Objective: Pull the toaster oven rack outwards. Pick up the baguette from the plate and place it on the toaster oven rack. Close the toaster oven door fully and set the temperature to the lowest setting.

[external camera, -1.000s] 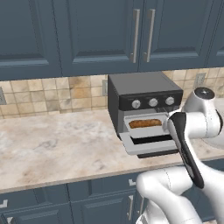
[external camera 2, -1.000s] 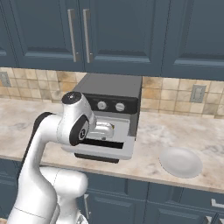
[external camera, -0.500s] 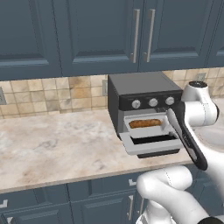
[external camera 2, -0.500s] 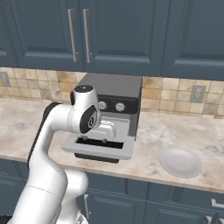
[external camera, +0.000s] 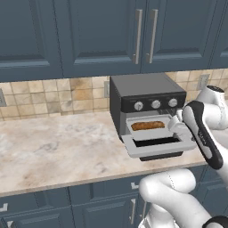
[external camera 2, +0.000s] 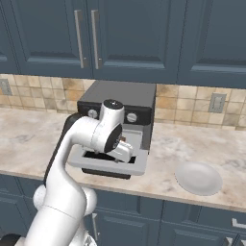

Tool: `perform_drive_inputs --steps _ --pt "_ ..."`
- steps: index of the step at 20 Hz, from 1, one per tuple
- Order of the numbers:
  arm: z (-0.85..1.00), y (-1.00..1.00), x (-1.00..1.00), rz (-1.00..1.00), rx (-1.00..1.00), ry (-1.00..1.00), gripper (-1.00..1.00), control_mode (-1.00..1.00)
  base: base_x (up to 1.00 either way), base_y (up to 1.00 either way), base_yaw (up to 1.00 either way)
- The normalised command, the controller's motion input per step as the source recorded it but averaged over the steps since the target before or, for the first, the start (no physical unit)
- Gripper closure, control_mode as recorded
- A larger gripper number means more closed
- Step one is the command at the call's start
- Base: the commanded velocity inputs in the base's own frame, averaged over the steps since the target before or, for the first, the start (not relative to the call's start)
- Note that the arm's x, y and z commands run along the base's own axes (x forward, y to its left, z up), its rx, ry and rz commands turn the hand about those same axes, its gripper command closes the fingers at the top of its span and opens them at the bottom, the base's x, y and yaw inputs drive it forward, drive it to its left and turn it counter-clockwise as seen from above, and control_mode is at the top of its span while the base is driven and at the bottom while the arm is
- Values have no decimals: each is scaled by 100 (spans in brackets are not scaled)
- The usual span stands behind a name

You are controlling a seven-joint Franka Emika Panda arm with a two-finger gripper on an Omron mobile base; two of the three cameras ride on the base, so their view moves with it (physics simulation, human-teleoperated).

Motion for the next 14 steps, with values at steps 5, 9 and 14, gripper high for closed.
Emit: perform_drive_inputs --steps 5,9,14 --pt "0 21 6 0 -1 -4 -100 -100 0 0 0" --pt "-6 29 7 0 -1 -9 -100 -100 0 0 0" --pt "-18 28 4 0 0 -9 -100 -100 0 0 0"
